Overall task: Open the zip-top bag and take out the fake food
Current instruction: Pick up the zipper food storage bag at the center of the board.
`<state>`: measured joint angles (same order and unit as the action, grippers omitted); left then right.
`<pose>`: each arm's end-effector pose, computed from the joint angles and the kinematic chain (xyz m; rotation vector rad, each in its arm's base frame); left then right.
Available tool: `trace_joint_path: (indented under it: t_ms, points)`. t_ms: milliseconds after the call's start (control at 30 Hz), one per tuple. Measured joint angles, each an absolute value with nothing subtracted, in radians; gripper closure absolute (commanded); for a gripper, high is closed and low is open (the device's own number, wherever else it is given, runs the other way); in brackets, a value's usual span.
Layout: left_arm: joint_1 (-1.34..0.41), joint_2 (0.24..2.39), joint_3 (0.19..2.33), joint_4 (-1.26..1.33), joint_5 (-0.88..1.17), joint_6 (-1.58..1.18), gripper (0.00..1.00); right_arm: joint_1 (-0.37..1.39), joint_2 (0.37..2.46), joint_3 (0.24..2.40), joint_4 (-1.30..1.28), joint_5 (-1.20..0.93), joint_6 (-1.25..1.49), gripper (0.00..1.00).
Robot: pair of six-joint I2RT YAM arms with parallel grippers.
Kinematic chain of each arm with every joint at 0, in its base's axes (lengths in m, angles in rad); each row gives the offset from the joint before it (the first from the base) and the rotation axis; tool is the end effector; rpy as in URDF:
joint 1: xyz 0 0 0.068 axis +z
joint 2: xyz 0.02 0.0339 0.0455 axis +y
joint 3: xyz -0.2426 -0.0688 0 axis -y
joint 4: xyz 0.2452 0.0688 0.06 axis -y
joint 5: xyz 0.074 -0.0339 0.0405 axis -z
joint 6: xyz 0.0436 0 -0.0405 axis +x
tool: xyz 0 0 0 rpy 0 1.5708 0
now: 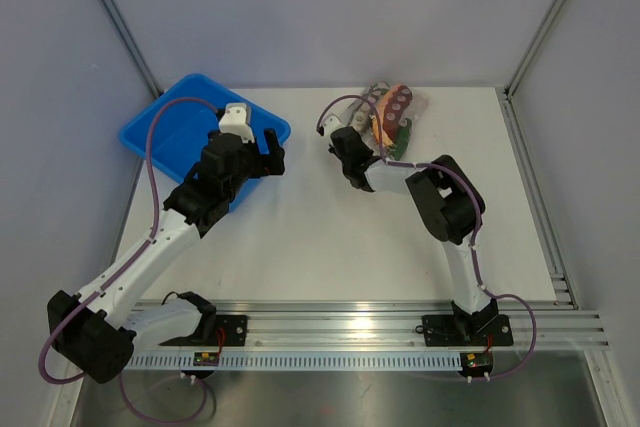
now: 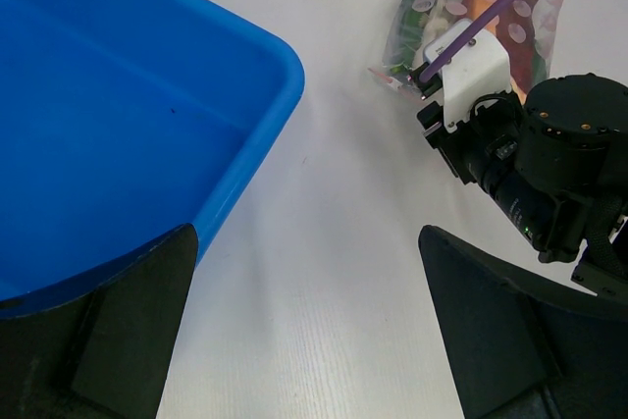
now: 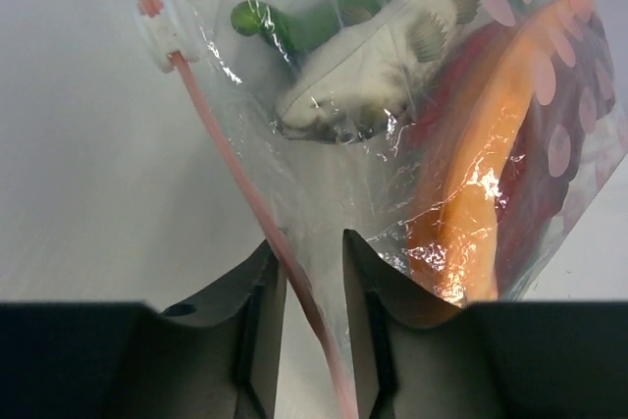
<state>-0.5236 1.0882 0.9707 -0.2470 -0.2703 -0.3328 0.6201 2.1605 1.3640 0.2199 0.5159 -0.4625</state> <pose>0.2365 -0.1231 0.3179 0.0039 1.9340 -0.3125 0.3894 0.2516 0.1208 -0.8150 1.9323 -0.4573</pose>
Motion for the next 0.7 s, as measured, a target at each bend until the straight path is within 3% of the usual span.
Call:
trace_joint_path:
  t_ms: [100, 400, 567, 700]
  points:
    - [-0.524, 1.088, 0.971, -0.247, -0.27, -0.334, 0.01, 0.62, 2.16, 1.364, 0.223, 0.525, -0.464, 0.74]
    - [-0.524, 1.09, 0.971, -0.246, -0.269, -0.334, 0.01, 0.62, 2.128, 1.307, 0.24, 0.5, -0.424, 0.82]
    - [-0.524, 1.097, 0.971, -0.246, -0.266, -0.337, 0.01, 0.62, 2.059, 1.286, 0.223, 0.45, -0.379, 0.94]
    - [-0.524, 1.097, 0.969, -0.243, -0.264, -0.337, 0.01, 0.621, 1.995, 1.274, 0.21, 0.427, -0.348, 0.98]
